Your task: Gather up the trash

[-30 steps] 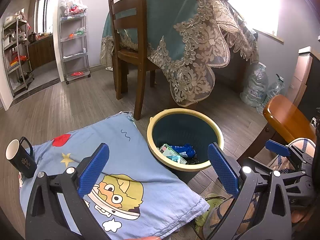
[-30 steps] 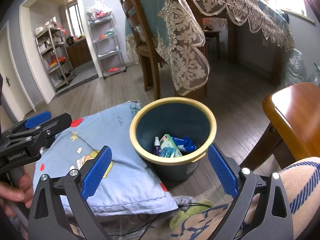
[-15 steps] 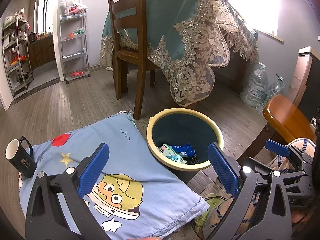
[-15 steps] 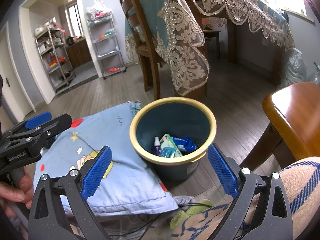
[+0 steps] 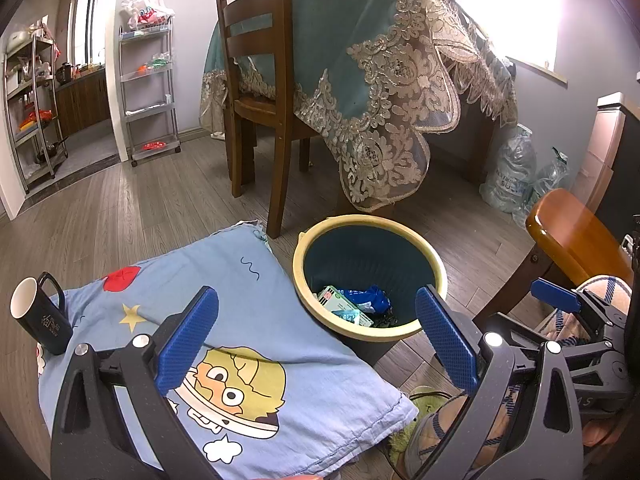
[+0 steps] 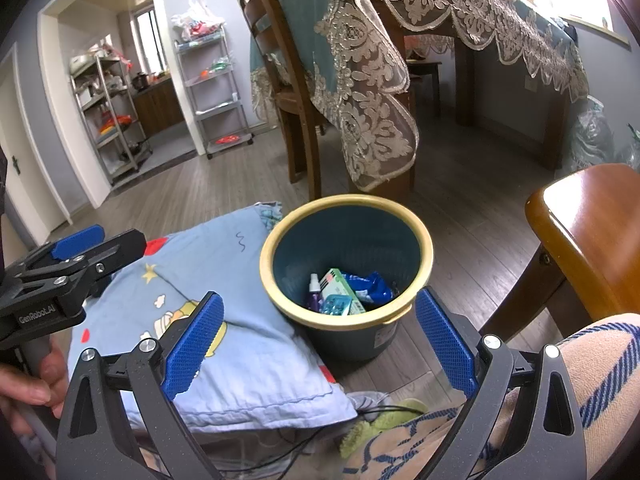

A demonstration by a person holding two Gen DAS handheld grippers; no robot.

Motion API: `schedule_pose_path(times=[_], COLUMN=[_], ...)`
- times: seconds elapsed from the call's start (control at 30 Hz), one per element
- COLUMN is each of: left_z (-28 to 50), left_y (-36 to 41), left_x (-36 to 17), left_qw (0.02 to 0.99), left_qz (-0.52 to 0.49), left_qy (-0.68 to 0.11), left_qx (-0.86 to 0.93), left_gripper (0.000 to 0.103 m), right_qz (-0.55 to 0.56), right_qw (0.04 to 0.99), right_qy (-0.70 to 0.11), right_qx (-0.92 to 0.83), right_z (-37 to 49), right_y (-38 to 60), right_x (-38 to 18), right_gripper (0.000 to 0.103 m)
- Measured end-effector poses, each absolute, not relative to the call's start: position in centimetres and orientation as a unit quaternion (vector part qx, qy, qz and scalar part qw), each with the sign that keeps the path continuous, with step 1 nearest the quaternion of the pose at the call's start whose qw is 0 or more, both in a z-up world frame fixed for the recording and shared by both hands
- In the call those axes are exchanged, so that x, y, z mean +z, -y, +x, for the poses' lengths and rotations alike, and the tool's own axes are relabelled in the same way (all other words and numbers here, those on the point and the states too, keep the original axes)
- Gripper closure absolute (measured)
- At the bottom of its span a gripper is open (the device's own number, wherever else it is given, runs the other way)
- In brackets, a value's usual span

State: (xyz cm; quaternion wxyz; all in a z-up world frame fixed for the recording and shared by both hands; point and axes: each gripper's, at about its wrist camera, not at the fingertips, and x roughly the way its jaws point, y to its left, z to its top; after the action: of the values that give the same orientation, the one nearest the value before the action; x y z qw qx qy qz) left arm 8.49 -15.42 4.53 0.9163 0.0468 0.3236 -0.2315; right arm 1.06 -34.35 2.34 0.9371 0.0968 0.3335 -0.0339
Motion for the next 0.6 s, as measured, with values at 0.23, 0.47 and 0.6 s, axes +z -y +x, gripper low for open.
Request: schedule_pose_path(times=[0.23,0.47,0.6], left_z=[8.46,8.23,8.32], left_y=[15.48,15.81,15.79], left_x=[4.39,4.24,4.28], left_qw=[0.916,0.914,0.914], left_qz=[0.047,0.048,0.048], left_qy=[-0.323,-0.320,-0.322], left_qx=[-0.233,-0.244,-0.240], left_gripper=[0.006,0.006,0.006], right_qz=[0.097,0.097,0.098], right_qw=[0.937,0.937,0.937], right_qy=[-0.333,-0.333,-0.334], right_qx=[-0.034,-0.034,-0.034], right_z=[1.07,1.07,1.07], right_y=[34.35,34.35,34.36], right_x=[2.36,2.35,2.36], right_gripper=[0.007,0.007,0.007])
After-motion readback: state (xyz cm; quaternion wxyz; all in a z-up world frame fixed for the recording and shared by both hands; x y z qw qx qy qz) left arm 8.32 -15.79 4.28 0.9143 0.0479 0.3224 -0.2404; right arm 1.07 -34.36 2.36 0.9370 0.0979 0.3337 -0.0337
